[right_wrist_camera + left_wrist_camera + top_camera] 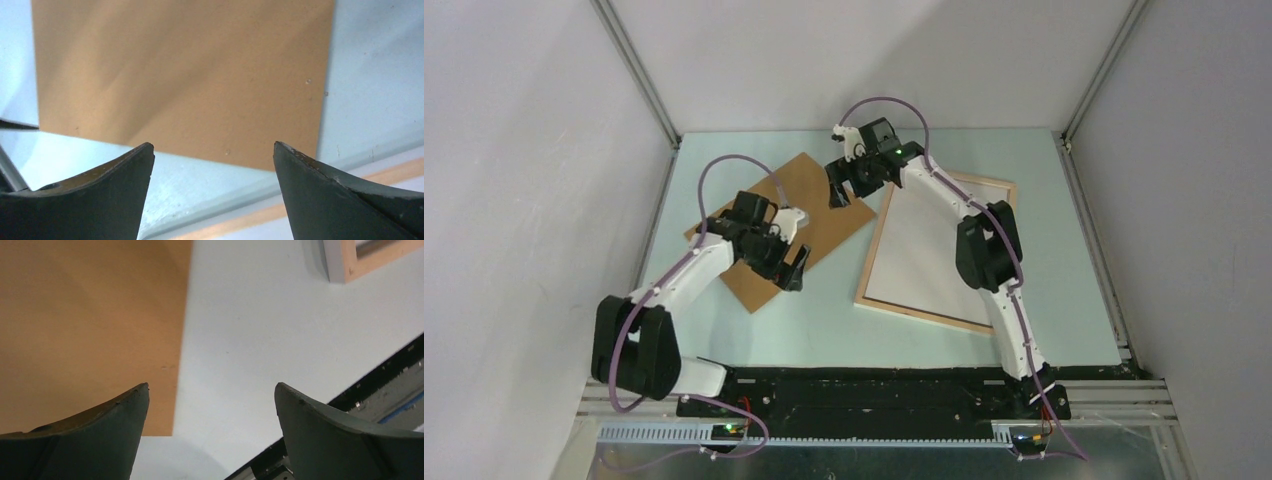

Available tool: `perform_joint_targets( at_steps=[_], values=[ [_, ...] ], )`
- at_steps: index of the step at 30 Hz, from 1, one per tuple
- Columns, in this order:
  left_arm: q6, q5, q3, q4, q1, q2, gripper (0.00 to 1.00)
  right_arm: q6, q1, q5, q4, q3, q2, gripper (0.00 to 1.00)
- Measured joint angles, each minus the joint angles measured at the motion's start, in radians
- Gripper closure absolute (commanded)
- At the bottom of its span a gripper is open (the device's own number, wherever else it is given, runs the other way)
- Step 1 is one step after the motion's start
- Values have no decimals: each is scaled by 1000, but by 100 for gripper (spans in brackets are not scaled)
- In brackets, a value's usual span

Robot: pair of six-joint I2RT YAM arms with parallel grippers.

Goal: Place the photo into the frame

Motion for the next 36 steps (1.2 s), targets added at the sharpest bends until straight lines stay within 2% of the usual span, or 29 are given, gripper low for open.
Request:
perform_joint_targets(
  at_steps=[6,10,16,21,25,28,31,36],
  values=[
    [-10,-64,126,3,95,-29,0,7,22,-6,42,-134,-139,9],
    [-12,-97,267,8,210,40,0,10,48,-8,76,-248,-203,9],
    [-12,-124,504,28,359,312,0,21,124,-19,105,-406,-233,9],
    [-19,-140,676,25,446,535,0,45,191,-32,121,-476,-233,10],
    [-34,-164,809,25,489,681,0,74,226,-60,142,-480,-229,10],
    [-35,-179,845,24,501,722,0,93,228,-78,156,-480,-221,10],
    [-35,-189,880,23,507,771,8,112,225,-93,168,-480,-204,11],
    [-35,-181,891,5,513,816,6,132,222,-108,175,-480,-174,11]
  ],
)
